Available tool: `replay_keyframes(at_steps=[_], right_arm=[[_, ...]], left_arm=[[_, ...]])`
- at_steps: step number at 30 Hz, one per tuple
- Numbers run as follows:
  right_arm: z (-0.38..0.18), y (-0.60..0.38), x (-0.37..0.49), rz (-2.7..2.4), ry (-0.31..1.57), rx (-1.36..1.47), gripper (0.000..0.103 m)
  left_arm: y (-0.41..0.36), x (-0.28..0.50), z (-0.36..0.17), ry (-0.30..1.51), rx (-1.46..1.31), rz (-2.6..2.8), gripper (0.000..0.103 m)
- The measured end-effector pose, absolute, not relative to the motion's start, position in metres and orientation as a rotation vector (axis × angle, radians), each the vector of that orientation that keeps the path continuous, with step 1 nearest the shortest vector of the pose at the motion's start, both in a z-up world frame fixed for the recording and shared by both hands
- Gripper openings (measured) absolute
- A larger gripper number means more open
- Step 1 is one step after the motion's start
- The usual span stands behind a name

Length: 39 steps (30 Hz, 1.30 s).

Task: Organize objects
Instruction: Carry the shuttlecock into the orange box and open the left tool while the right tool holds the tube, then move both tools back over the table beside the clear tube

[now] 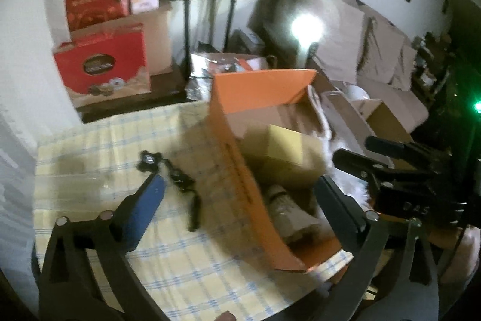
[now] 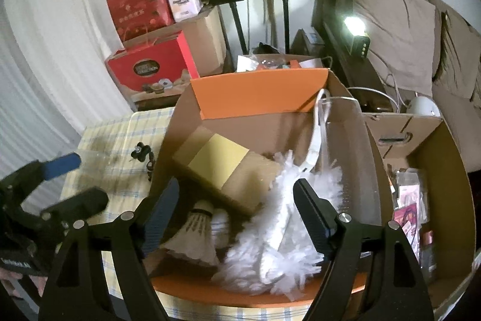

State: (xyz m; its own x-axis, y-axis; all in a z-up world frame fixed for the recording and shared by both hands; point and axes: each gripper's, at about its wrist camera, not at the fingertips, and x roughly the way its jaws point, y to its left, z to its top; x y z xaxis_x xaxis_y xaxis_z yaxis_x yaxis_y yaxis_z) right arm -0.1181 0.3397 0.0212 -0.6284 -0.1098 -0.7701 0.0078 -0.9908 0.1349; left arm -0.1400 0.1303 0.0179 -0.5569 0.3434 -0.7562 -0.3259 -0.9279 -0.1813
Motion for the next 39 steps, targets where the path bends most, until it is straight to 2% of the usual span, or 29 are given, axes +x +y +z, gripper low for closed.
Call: replay_keyframes(at_steps=[8,15,31,39], right_arm=[[0.025,0.322,-0.117,-2.779,-0.152,1.293,0.086],[0.031,0.3,-0.115,-2.779,-0.101,1.259,0.102],[0.035,0.258,-0.13,-2.69,-0.045,1.241,0.103],[0.027,0.234,-0.154,-2.606,-0.062,1.248,0.102]], left_arm=[[0.103,-0.144,0.02,-0.065,-1.228,2.545,0.103],[0.084,-0.144,0.017,-0.09,-1.248,2.569,0.103],[0.025,-0.153,0.004,-0.114,-1.317,2.641,0.103],[-0.02,-0.16,-0.018,-0.188,-1.378,2.668,0.103]])
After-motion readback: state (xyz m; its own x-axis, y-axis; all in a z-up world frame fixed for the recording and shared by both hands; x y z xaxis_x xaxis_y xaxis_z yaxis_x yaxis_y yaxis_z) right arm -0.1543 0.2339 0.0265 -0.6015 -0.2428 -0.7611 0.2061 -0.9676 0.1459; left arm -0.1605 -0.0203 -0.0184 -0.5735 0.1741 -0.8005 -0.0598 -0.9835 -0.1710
